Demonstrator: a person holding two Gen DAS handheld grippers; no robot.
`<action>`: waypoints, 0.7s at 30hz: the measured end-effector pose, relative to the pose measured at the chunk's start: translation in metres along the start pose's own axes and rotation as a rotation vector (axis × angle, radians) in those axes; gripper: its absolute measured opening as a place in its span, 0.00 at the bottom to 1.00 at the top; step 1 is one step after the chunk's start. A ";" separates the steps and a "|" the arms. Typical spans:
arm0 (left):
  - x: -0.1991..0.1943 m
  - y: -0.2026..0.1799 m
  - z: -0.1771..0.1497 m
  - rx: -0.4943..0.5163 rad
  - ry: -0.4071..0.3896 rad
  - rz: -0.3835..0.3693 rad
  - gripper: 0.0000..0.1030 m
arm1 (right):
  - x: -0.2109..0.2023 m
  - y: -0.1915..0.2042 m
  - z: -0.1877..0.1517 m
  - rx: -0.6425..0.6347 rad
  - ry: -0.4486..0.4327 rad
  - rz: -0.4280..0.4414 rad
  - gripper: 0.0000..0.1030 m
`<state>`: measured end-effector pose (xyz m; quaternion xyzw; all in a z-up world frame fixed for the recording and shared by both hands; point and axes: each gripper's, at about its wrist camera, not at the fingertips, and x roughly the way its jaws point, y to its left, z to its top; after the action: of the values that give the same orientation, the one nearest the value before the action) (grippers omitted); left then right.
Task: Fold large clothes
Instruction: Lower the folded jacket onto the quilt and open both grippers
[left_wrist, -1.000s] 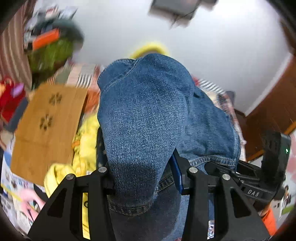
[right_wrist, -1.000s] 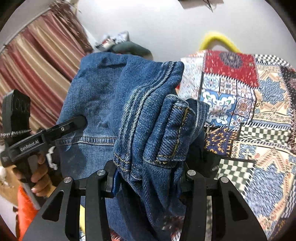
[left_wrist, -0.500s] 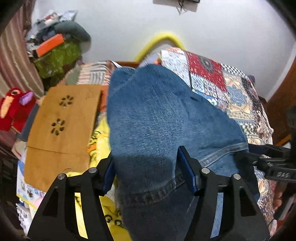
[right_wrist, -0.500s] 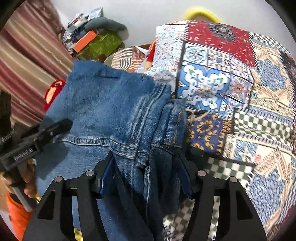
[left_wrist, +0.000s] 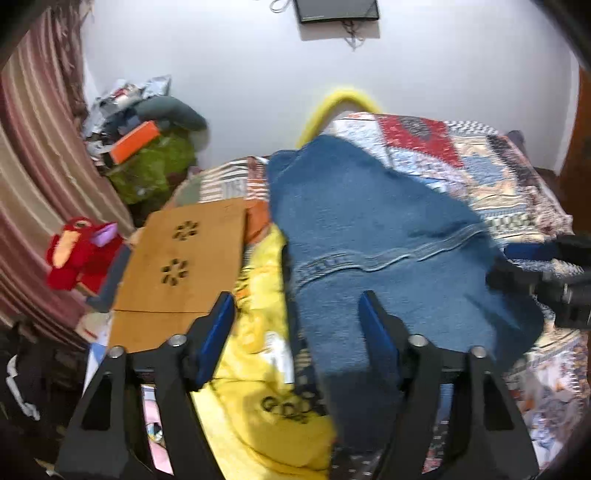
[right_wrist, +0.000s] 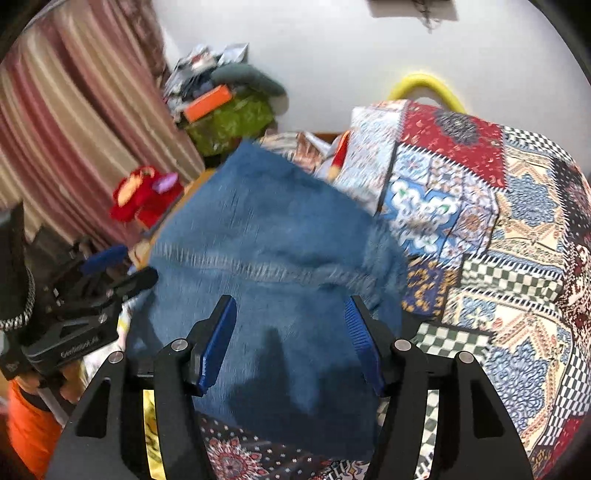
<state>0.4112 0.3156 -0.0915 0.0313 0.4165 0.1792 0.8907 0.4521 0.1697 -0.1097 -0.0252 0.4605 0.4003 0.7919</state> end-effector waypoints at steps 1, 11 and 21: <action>0.003 0.004 -0.002 -0.010 -0.003 0.021 0.79 | 0.010 0.002 -0.005 -0.005 0.025 -0.002 0.56; 0.040 0.046 -0.018 -0.124 0.039 0.095 0.87 | 0.036 0.012 -0.008 0.017 0.047 0.018 0.64; -0.021 0.017 -0.013 -0.076 -0.024 0.052 0.82 | -0.027 0.003 -0.018 0.058 -0.031 0.022 0.64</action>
<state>0.3842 0.3226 -0.0811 0.0103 0.3977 0.2174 0.8913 0.4305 0.1479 -0.0983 0.0091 0.4600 0.3958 0.7948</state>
